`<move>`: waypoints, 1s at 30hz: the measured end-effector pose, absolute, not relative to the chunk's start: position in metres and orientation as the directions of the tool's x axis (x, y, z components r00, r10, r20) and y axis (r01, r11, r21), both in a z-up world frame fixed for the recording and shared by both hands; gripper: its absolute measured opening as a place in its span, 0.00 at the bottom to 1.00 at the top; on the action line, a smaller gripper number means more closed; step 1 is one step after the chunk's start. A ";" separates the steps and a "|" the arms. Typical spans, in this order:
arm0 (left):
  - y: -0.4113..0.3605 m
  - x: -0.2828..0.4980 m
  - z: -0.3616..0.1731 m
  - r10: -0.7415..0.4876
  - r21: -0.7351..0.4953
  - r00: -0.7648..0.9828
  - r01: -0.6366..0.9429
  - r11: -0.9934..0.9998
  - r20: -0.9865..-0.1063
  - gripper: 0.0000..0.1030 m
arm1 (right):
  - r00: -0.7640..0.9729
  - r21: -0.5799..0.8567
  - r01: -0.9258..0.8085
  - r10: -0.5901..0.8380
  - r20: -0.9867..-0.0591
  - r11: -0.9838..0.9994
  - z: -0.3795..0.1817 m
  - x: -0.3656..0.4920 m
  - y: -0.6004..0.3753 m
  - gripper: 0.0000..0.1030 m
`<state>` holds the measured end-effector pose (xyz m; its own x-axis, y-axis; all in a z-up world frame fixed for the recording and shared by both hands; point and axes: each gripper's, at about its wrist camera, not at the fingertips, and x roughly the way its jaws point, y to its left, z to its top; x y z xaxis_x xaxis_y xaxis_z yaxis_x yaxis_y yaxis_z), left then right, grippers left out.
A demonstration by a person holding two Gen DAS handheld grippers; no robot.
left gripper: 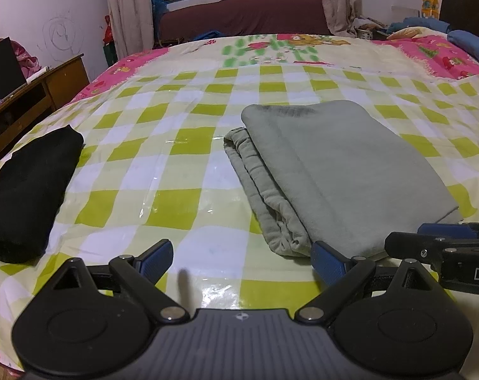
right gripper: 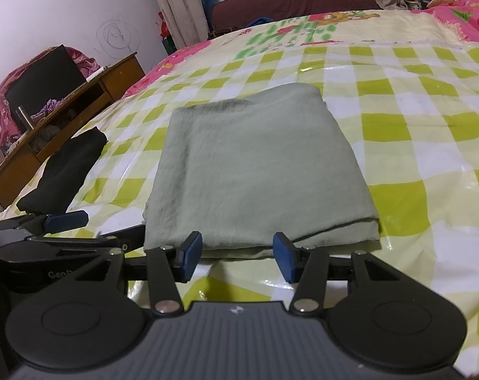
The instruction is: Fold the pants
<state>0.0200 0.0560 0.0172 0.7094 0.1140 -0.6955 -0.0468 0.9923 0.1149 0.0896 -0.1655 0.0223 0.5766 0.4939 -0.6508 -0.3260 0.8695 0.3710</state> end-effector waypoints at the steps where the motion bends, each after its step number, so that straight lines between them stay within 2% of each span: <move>1: 0.056 0.020 0.017 0.114 0.114 0.709 -0.047 0.992 -0.696 1.00 | 0.576 0.371 -0.326 0.494 -0.651 0.869 0.022 0.089 -0.165 0.50; 30: 0.053 0.019 0.019 0.110 0.120 0.713 -0.036 0.992 -0.692 1.00 | 0.569 0.370 -0.330 0.496 -0.656 0.868 0.019 0.091 -0.165 0.50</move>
<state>0.0192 0.0527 0.0189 0.7131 0.1096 -0.6924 -0.0359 0.9921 0.1201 0.0905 -0.1655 0.0192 0.5689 0.4957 -0.6562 -0.3296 0.8685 0.3703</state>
